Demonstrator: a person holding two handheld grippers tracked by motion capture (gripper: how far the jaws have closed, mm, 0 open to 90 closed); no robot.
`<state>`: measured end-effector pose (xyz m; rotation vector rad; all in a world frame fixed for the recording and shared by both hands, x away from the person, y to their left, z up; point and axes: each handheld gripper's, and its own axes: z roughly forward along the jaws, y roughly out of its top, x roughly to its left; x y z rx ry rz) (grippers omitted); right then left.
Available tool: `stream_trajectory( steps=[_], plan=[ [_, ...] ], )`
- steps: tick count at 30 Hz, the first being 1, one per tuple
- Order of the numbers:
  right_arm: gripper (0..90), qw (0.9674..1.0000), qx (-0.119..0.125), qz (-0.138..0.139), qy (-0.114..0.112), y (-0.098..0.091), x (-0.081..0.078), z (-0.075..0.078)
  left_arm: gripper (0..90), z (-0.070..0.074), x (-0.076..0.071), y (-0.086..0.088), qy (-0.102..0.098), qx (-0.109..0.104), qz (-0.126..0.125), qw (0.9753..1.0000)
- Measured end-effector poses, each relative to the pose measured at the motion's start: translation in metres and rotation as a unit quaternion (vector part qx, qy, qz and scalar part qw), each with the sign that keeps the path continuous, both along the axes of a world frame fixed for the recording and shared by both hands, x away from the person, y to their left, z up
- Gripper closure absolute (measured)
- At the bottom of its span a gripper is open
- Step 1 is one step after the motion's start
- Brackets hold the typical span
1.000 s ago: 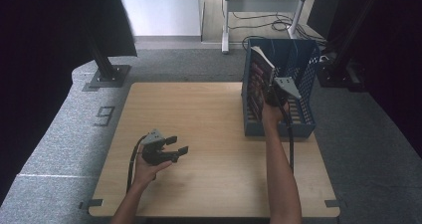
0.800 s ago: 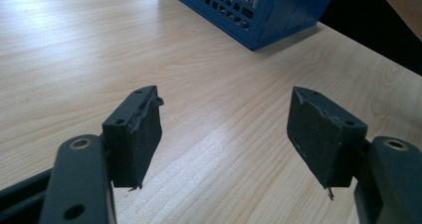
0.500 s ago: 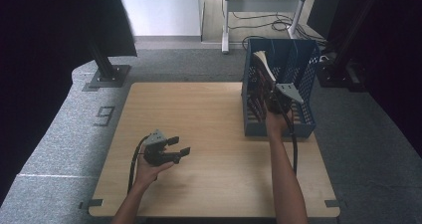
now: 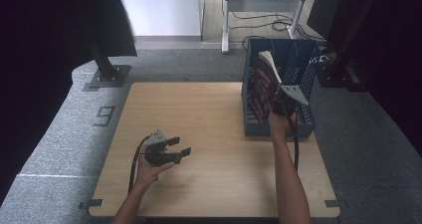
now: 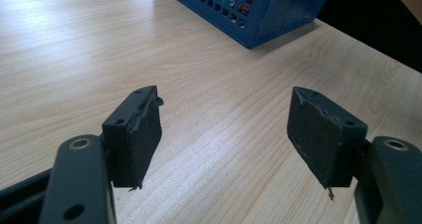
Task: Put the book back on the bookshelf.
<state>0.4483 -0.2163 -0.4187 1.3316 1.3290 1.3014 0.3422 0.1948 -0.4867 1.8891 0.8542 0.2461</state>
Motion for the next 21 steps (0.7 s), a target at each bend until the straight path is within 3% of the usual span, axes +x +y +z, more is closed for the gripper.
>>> stream_trajectory(
  steps=[6,10,15,21],
  plan=[
    [77.2,0.9998,0.001,-0.002,0.020,-0.002,0.005,0.001,29.6,0.001,0.000,0.001,-0.001,0.000,-0.001,1.0000],
    [81.4,0.9993,-0.018,-0.010,0.030,0.001,0.008,0.004,29.6,0.001,0.000,0.001,-0.001,0.000,-0.001,1.0000],
    [81.7,0.9996,-0.006,-0.011,0.025,-0.001,0.008,0.004,29.7,0.000,0.000,0.000,-0.001,-0.001,0.000,1.0000],
    [81.8,0.9998,0.016,-0.012,0.003,-0.002,0.011,0.005,29.7,0.000,0.001,0.001,0.000,0.000,0.001,1.0000]
  ],
)
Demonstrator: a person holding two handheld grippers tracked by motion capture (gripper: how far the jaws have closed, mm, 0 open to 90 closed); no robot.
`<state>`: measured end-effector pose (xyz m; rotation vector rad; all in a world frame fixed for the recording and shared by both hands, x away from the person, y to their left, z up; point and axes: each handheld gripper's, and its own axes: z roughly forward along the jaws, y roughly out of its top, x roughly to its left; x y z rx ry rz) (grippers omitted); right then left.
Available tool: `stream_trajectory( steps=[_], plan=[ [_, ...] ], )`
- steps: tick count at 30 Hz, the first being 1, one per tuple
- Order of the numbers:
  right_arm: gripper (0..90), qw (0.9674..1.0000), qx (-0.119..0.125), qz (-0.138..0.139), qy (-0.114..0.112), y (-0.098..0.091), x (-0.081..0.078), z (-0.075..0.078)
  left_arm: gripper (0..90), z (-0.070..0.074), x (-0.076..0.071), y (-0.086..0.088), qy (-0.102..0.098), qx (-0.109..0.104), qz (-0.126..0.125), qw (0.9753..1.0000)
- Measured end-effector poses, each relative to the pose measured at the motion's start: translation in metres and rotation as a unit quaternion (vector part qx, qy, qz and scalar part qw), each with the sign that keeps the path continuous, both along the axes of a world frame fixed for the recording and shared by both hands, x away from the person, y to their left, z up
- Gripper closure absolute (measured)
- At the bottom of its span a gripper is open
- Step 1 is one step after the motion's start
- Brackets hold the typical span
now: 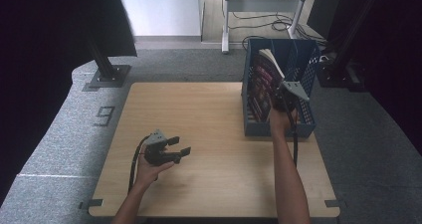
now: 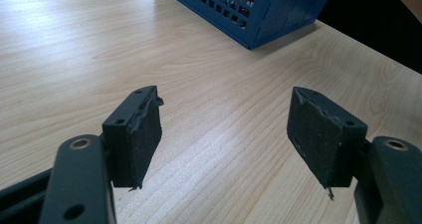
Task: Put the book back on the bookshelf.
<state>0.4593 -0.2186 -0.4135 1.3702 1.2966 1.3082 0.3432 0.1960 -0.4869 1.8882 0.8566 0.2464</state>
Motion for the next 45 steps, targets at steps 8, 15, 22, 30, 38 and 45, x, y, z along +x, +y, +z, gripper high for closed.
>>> stream_trajectory(
  steps=[8,15,22,30,38,45],
  plan=[
    [82.0,0.9996,0.017,-0.007,-0.023,0.003,0.013,0.006,29.7,0.000,0.001,0.003,0.001,-0.004,0.003,1.0000],
    [81.9,0.9982,0.020,-0.018,-0.053,0.012,0.025,0.007,29.7,0.000,0.003,0.009,0.003,-0.006,0.009,0.9999],
    [81.7,0.9986,-0.002,0.002,-0.053,0.020,0.024,-0.004,29.7,0.000,0.002,0.010,0.001,-0.008,0.011,0.9999],
    [77.6,0.9982,-0.045,0.032,-0.025,0.027,0.007,-0.005,29.7,0.002,-0.001,0.004,-0.003,-0.004,0.003,1.0000],
    [74.2,0.9977,-0.047,0.030,0.037,0.019,0.015,-0.001,29.6,0.003,-0.001,0.004,-0.004,-0.006,0.003,1.0000],
    [81.4,0.9968,-0.047,0.013,0.064,0.012,0.019,0.004,29.6,0.003,-0.001,0.006,-0.004,-0.006,0.003,1.0000]
  ],
)
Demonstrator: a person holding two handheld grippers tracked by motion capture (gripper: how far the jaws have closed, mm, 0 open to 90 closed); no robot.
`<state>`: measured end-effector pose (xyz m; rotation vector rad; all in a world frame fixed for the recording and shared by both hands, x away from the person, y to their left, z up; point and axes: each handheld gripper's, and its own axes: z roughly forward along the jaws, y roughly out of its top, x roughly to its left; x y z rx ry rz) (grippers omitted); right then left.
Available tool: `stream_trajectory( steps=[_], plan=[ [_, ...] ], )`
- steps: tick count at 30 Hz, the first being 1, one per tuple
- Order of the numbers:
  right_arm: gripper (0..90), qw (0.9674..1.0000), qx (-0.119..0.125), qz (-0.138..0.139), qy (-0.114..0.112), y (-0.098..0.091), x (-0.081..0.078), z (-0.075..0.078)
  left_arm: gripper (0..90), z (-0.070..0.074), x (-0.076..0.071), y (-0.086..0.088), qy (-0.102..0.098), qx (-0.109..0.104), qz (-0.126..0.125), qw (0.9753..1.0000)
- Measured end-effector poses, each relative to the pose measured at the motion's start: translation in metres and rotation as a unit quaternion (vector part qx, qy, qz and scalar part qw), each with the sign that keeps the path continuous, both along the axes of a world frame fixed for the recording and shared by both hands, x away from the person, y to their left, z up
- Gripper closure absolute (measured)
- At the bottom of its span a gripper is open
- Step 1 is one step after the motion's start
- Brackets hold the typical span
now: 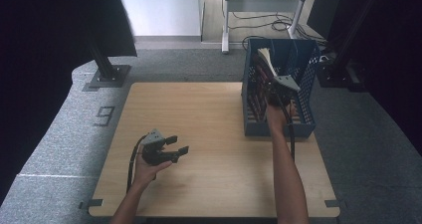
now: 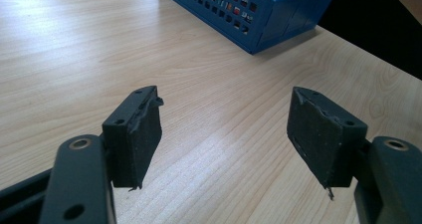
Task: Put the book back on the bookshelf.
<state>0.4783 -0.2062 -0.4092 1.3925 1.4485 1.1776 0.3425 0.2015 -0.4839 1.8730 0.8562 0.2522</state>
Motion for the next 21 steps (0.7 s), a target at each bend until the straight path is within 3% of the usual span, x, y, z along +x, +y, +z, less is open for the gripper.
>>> stream_trajectory(
  steps=[4,8,21],
  plan=[
    [81.7,0.9999,0.010,-0.003,-0.002,-0.0043,-0.0019,0.0000,29.7,-0.0001,-0.0003,-0.0008,0.000,0.000,0.000,1.0000],
    [81.8,0.9995,0.024,-0.001,-0.022,-0.0068,-0.0041,-0.0026,29.6,-0.0004,0.0004,-0.0006,0.001,0.000,0.001,1.0000],
    [82.0,0.9974,0.030,-0.015,-0.064,0.0028,0.0030,-0.0031,29.6,-0.0005,0.0011,0.0028,0.001,-0.003,0.005,1.0000]
  ],
)
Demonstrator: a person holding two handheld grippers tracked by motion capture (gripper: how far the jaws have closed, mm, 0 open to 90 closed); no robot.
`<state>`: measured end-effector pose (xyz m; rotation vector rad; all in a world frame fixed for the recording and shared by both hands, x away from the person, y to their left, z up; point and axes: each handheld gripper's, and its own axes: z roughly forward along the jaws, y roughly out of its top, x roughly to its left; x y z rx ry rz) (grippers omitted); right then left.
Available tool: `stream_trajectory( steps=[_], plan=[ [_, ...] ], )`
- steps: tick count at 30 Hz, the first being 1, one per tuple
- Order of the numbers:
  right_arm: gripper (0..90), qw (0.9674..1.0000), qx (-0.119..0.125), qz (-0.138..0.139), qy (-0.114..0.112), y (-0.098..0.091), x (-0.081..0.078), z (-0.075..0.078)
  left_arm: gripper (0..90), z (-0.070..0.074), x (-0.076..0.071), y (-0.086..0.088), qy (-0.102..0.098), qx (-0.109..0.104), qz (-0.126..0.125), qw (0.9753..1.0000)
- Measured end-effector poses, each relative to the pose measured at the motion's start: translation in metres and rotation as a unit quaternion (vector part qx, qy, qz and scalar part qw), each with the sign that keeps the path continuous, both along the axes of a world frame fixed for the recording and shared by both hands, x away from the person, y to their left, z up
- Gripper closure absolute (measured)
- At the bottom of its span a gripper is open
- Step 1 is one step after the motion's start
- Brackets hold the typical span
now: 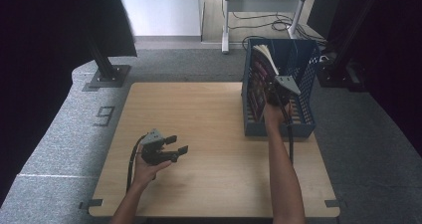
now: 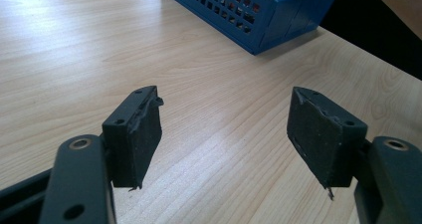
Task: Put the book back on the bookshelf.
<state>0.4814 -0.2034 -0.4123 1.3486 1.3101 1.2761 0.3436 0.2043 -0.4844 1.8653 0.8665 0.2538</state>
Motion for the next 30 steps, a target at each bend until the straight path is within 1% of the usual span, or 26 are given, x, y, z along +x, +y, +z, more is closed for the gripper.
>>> stream_trajectory(
  steps=[2,7,9,12,13,14,16,20,22,25,27,30],
  plan=[
    [82.0,0.9999,0.002,-0.009,-0.008,0.000,0.002,0.001,29.6,0.000,0.000,0.001,-0.001,-0.001,0.002,1.0000],
    [82.0,0.9996,0.006,-0.012,-0.026,0.002,0.005,0.001,29.7,0.000,0.001,0.001,-0.001,0.000,0.002,1.0000],
    [82.0,0.9995,0.000,-0.010,-0.029,0.006,0.007,0.000,29.6,0.000,0.001,0.001,-0.001,-0.001,0.002,1.0000],
    [81.9,0.9995,-0.014,-0.004,-0.027,0.014,0.009,-0.005,29.7,0.000,0.000,0.001,-0.002,-0.001,0.002,1.0000],
    [81.9,0.9995,-0.020,0.003,-0.025,0.017,0.009,-0.008,29.7,0.000,0.000,0.001,-0.002,-0.002,0.002,1.0000],
    [81.9,0.9992,-0.026,0.009,-0.030,0.020,0.007,-0.010,29.6,0.001,0.000,0.002,-0.002,-0.002,0.002,1.0000],
    [81.7,0.9985,-0.040,0.023,-0.030,0.024,0.005,-0.011,29.7,0.000,0.000,0.002,-0.002,-0.003,0.003,1.0000],
    [80.8,0.9960,-0.067,0.053,-0.026,0.030,0.000,-0.013,29.7,0.000,0.000,0.000,-0.002,0.000,0.000,1.0000],
    [78.8,0.9948,-0.075,0.065,-0.023,0.031,0.000,-0.012,29.7,0.000,-0.001,-0.001,-0.002,0.002,-0.002,1.0000],
    [74.9,0.9943,-0.063,0.084,-0.017,0.030,0.000,-0.012,29.7,0.000,-0.001,-0.003,-0.002,0.002,-0.003,1.0000],
    [73.6,0.9940,-0.065,0.086,-0.015,0.031,0.000,-0.012,29.6,0.000,-0.001,-0.003,-0.001,0.003,-0.004,1.0000],
    [71.0,0.9939,-0.060,0.092,-0.013,0.030,0.000,-0.012,29.6,0.000,-0.001,-0.003,-0.002,0.003,-0.004,1.0000]
  ],
)
